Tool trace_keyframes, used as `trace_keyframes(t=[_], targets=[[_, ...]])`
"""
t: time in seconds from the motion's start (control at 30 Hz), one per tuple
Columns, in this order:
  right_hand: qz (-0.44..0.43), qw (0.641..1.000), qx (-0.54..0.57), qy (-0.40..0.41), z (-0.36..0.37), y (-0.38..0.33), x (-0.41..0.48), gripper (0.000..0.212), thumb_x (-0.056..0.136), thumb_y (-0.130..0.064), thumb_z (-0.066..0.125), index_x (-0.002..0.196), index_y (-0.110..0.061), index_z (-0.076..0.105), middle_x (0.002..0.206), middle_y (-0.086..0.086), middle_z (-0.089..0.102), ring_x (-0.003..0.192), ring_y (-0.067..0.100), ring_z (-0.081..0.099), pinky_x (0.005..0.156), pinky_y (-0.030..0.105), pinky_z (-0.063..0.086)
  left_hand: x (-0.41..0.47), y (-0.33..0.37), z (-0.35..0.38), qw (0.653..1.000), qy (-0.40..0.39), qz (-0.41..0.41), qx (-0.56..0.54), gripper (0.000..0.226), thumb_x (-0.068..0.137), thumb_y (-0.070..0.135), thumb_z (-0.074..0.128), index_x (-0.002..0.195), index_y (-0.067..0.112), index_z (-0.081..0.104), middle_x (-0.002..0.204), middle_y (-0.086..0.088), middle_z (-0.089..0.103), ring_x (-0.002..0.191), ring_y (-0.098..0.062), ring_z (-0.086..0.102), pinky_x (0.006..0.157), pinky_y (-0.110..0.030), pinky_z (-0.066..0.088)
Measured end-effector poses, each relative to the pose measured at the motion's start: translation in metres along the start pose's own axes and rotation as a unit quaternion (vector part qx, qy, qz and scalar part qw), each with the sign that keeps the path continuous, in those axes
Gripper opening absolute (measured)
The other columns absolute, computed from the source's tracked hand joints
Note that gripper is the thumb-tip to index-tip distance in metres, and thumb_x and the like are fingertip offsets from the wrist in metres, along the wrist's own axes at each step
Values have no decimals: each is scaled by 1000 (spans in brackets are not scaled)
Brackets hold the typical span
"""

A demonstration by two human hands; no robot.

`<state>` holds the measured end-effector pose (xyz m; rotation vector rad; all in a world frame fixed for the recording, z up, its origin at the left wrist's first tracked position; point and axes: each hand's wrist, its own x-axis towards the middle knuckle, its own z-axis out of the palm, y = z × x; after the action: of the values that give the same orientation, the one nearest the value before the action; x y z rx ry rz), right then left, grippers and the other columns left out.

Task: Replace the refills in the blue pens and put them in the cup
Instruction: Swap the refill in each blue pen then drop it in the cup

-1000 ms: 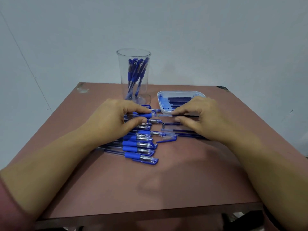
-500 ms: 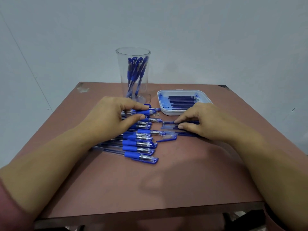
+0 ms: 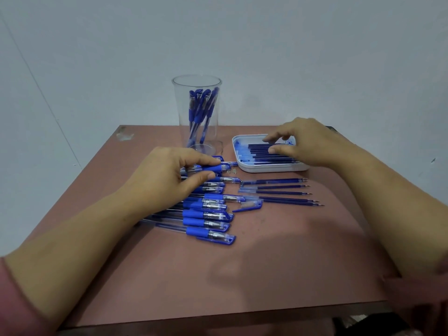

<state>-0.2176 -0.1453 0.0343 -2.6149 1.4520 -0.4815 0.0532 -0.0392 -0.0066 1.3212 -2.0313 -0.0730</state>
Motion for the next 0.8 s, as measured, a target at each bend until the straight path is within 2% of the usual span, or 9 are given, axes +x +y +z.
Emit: trace_keyframes(t=[0.1, 0.17, 0.23, 0.37, 0.47, 0.6, 0.73, 0.8], targets=[[18, 997, 14, -69, 3, 6, 18, 35, 86, -39, 69, 121, -38, 64, 120, -14, 62, 99, 4, 49, 69, 14, 33, 0, -1, 0, 1000, -1, -1, -2, 27, 83, 36, 70, 109, 40, 71, 92, 38, 59, 88, 17, 58, 76, -1, 40], [23, 995, 3, -99, 5, 5, 22, 37, 84, -39, 71, 121, -36, 64, 114, -16, 60, 98, 3, 49, 66, 8, 32, 0, -2, 1, 1000, 0, 2, -2, 27, 83, 36, 71, 109, 39, 71, 95, 34, 63, 93, 12, 61, 79, -4, 43], [19, 994, -19, -108, 7, 3, 25, 36, 84, -40, 71, 120, -35, 66, 105, -16, 56, 95, 3, 48, 60, 3, 31, 0, -3, 2, 1000, 2, 6, -2, 27, 82, 35, 72, 109, 38, 72, 91, 38, 59, 90, 16, 59, 77, -2, 42], [16, 992, -26, -122, 10, 3, 29, 26, 87, -39, 68, 113, -34, 69, 101, -16, 58, 83, 1, 51, 55, 1, 32, 0, -2, 3, 1000, -2, 15, 3, 26, 83, 31, 74, 108, 35, 73, 86, 41, 55, 82, 24, 54, 75, 0, 39], [13, 994, -19, -111, 12, 4, 30, 19, 88, -34, 68, 107, -34, 71, 97, -15, 63, 82, -2, 55, 57, 4, 33, -1, -1, 3, 1000, 0, 14, -3, 25, 82, 29, 74, 107, 35, 73, 79, 42, 52, 78, 24, 54, 72, 1, 37], [7, 996, 10, -92, 18, 7, 32, 11, 86, -27, 71, 96, -29, 73, 93, -12, 67, 91, 8, 62, 68, 14, 43, 0, -1, 3, 1000, 2, 11, -1, 26, 82, 29, 75, 107, 36, 72, 79, 43, 52, 77, 22, 55, 70, 1, 37], [2, 998, 14, -66, 14, 5, 29, 6, 88, -28, 69, 94, -27, 70, 86, -21, 59, 81, -1, 56, 56, 3, 37, 0, -2, 2, 1000, 0, 10, -3, 25, 82, 32, 73, 107, 37, 72, 86, 43, 54, 81, 22, 55, 73, 0, 37], [-9, 999, 34, -33, 8, -2, 24, 8, 89, -28, 68, 97, -28, 70, 85, -23, 59, 81, -1, 57, 63, 2, 40, 1, -1, 2, 1000, -1, 12, -7, 25, 82, 37, 70, 107, 40, 70, 88, 43, 55, 82, 23, 55, 73, 0, 37]])
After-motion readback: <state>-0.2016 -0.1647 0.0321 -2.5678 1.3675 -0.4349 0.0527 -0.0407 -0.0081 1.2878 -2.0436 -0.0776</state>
